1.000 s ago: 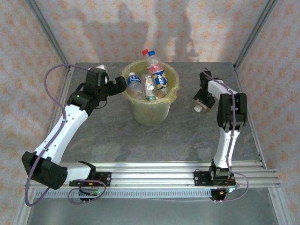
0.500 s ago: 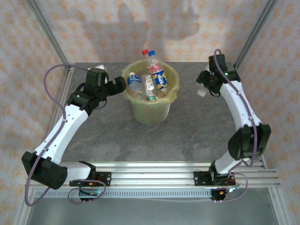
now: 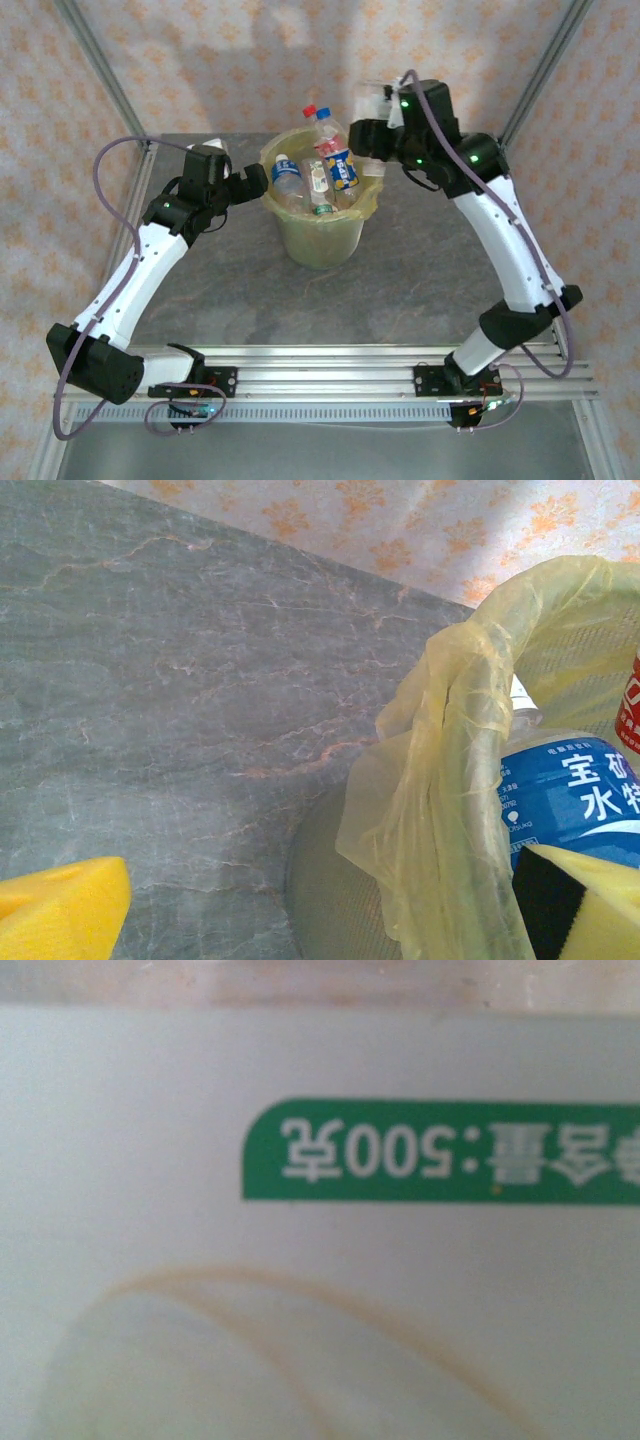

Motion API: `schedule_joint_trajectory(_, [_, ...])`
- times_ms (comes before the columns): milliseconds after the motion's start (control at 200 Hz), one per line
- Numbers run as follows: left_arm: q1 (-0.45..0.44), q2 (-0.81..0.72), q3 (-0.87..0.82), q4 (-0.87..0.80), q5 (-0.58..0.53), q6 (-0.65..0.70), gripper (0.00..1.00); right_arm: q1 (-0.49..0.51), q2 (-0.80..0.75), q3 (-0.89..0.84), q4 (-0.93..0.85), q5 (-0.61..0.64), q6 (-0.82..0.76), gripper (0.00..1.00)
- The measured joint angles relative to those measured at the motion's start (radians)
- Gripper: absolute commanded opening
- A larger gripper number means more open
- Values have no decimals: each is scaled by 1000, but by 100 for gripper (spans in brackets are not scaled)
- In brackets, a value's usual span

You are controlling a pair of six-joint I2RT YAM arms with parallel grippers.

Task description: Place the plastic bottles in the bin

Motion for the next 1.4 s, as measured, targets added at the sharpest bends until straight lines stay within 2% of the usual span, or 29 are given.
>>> schedule_joint_trajectory(280, [0, 0, 0, 0, 1, 0, 100, 139, 322, 402, -166, 6, -113, 56])
schedule_joint_trajectory(365, [0, 0, 0, 1, 2, 0, 100, 161, 391, 465, -215, 7, -132, 56])
schedule_joint_trajectory(565, [0, 0, 0, 1, 5, -1, 100, 180, 444, 474, -303, 17, -151, 58])
schedule_joint_trajectory(991, [0, 0, 0, 1, 5, -6, 100, 185, 451, 474, -333, 70, -165, 84])
schedule_joint_trajectory(1401, [0, 0, 30, 2, 5, -8, 100, 185, 469, 474, -333, 74, -165, 96])
